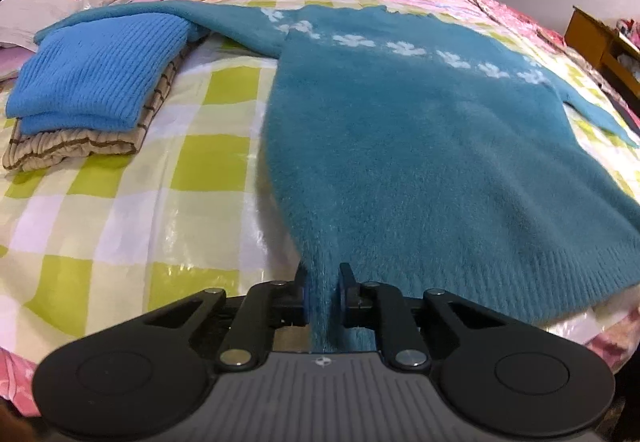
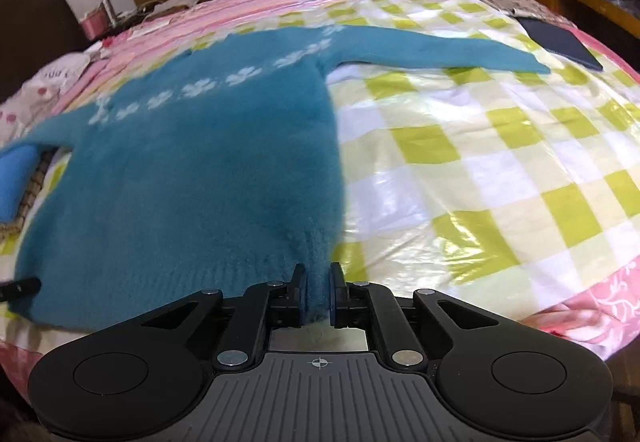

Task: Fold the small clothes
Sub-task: 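Grasp the sweater sleeve cuff with the right gripper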

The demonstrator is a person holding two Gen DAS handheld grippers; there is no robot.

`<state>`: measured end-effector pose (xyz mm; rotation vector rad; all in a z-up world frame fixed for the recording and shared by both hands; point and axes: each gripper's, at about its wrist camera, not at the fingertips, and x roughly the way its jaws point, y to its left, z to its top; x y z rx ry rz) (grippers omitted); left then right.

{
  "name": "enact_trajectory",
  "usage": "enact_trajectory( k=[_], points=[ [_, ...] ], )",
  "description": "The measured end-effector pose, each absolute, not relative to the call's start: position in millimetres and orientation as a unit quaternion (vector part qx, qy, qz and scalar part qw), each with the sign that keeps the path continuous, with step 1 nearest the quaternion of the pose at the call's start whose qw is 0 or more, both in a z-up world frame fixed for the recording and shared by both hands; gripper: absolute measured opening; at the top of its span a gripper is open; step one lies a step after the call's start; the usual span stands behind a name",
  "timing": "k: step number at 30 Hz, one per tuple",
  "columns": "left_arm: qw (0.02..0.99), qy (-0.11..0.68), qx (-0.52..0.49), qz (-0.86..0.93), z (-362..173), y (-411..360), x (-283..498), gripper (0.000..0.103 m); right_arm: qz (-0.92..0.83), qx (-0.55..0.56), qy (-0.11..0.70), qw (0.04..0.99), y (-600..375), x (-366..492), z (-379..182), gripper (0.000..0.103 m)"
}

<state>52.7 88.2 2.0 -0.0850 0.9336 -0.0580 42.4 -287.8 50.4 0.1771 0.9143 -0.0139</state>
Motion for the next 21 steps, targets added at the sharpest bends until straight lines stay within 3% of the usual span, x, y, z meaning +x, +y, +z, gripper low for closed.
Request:
enact_trajectory(
  k=[3,6,21],
  points=[
    [0.892,0.450,-0.021,-0.022,-4.6,83.1,49.4,0.022,-0.010,0.069,0.464,0.883,-281.0,43.9,37.2,0.008],
    [0.896,0.444,-0.011,-0.025,1.8,80.1,47.5,0.022,-0.011,0.064,0.481,0.874,-269.8,43.1,27.9,0.015],
    [0.912,0.403,0.052,-0.064,37.6,15.1,81.9,0.022,-0.031,0.145,0.404,0.903,-307.8,77.2,47.1,0.019]
  ],
)
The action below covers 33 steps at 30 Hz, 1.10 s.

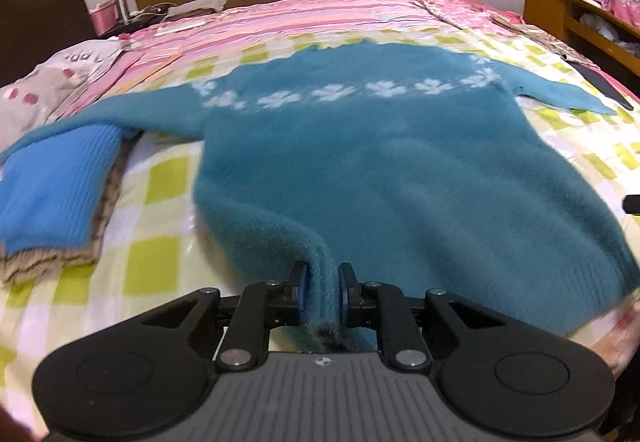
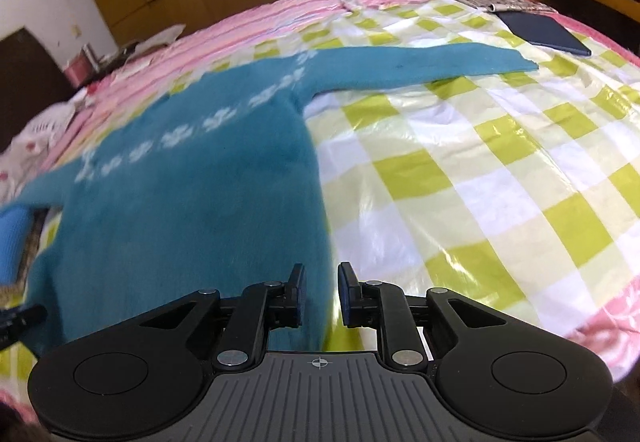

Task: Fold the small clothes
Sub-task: 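Grasp the sweater sleeve cuff with the right gripper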

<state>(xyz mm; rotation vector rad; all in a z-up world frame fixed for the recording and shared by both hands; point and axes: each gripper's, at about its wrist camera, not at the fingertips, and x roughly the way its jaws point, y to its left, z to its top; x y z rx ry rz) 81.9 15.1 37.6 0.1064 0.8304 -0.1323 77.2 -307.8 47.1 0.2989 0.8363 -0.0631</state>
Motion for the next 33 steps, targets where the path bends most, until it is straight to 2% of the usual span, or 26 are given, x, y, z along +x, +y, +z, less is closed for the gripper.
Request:
enact_trajectory(
  k=[13,20,33],
  points=[
    [0.918,0.380,0.081,-0.080,43.4,-35.7,119.5,0.023,-0.083,0.184,0.371,0.907,-343.9,151.0,37.6,0.019],
    [0.920,0.367,0.088,-0.107,51.0,-65.5,143.4,0.029,-0.117,0.211,0.344,0.907,-372.9,187.3,35.4,0.024],
    [0.901,0.375,0.113,-0.185,20.6,-150.7,193.5,0.029,-0.186,0.263,0.328,0.888,-449.2,231.8,9.7,0.025]
  ],
)
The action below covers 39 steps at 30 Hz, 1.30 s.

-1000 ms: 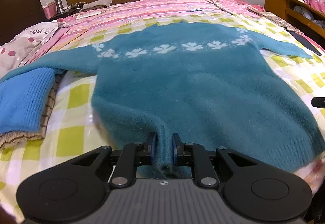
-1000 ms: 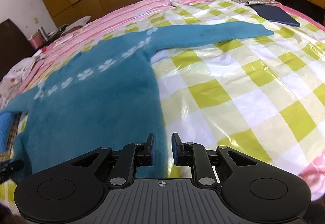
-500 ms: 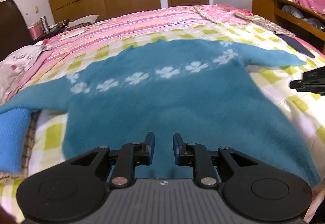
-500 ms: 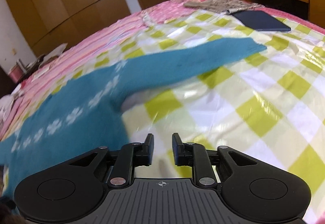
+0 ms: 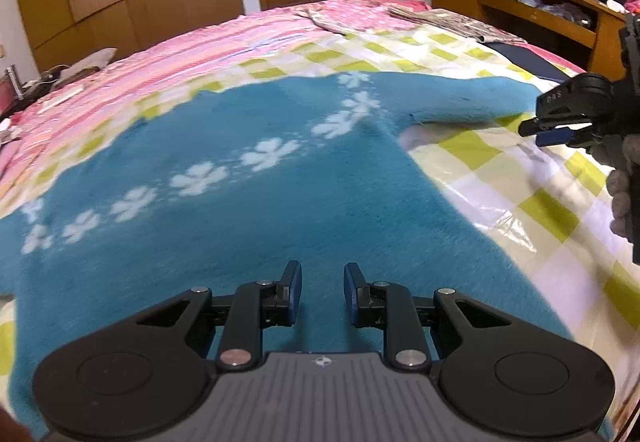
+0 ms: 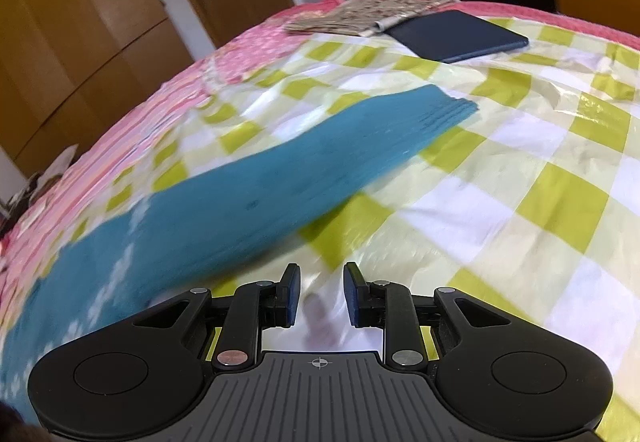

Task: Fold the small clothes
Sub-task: 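Grasp the sweater sleeve cuff with the right gripper, then carry the sleeve across the sweater body with the right gripper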

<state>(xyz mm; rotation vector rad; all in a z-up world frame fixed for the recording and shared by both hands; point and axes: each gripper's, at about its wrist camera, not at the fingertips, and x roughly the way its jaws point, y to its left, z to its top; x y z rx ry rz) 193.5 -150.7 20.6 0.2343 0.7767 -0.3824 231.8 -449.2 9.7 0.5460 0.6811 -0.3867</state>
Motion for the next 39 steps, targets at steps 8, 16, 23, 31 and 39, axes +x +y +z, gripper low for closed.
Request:
enact_trajectory(
  k=[8,16,23,31,39],
  points=[
    [0.897,0.375,0.115,-0.203,9.8,-173.5,213.3,0.029,-0.189,0.301,0.309,0.882,-480.7,256.8,0.3,0.031],
    [0.896,0.367,0.132,-0.212,1.4,-188.4,221.1,0.030,-0.188,0.311,0.293,0.884,-493.4,272.1,-4.6,0.034],
    [0.899,0.358,0.135,-0.215,-0.4,-189.9,221.2,0.031,-0.169,0.401,0.256,0.863,-519.6,266.0,-15.5,0.034],
    [0.899,0.355,0.134,-0.219,-1.1,-187.9,219.6,0.032,-0.153,0.449,0.224,0.851,-532.1,271.1,-24.0,0.037],
    [0.900,0.353,0.128,-0.222,-2.6,-188.4,220.4,0.035,-0.155,0.453,0.219,0.850,-532.1,274.9,-27.4,0.034]
  ],
)
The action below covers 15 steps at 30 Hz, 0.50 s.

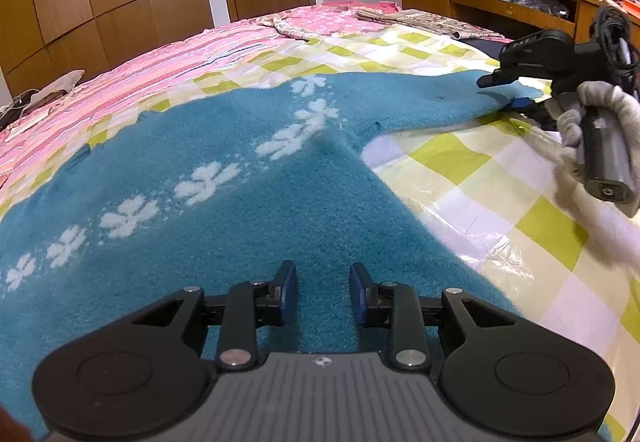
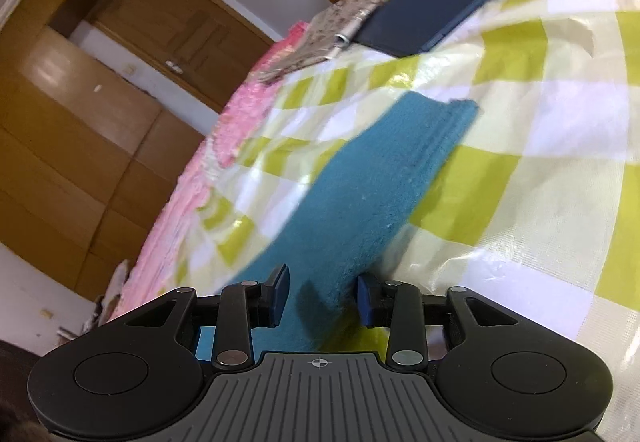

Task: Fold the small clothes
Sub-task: 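Carry the sleeve across the sweater body with the right gripper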

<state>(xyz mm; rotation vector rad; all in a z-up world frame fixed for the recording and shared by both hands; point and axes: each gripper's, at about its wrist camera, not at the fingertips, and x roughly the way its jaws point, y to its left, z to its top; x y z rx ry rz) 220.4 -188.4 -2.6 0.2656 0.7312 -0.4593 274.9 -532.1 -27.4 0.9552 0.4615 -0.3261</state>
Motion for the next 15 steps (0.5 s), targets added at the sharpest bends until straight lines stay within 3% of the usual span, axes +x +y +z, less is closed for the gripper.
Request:
enact_trajectory(
  k=[5,9,15],
  points=[
    [0.899,0.354,0.126,-0.225,-0.8,-184.4,218.5,0.036,-0.155,0.450,0.206,0.855,-534.6,289.6,-27.3,0.036],
    [0.900,0.357,0.119,-0.220,2.2,-177.5,217.4,0.037,-0.151,0.421,0.210,0.869,-525.6,294.0,-19.2,0.015],
    [0.908,0.349,0.109,-0.206,10.4,-168.1,218.4,0.037,-0.124,0.385,0.189,0.895,-501.8,294.9,5.9,0.012]
  ],
)
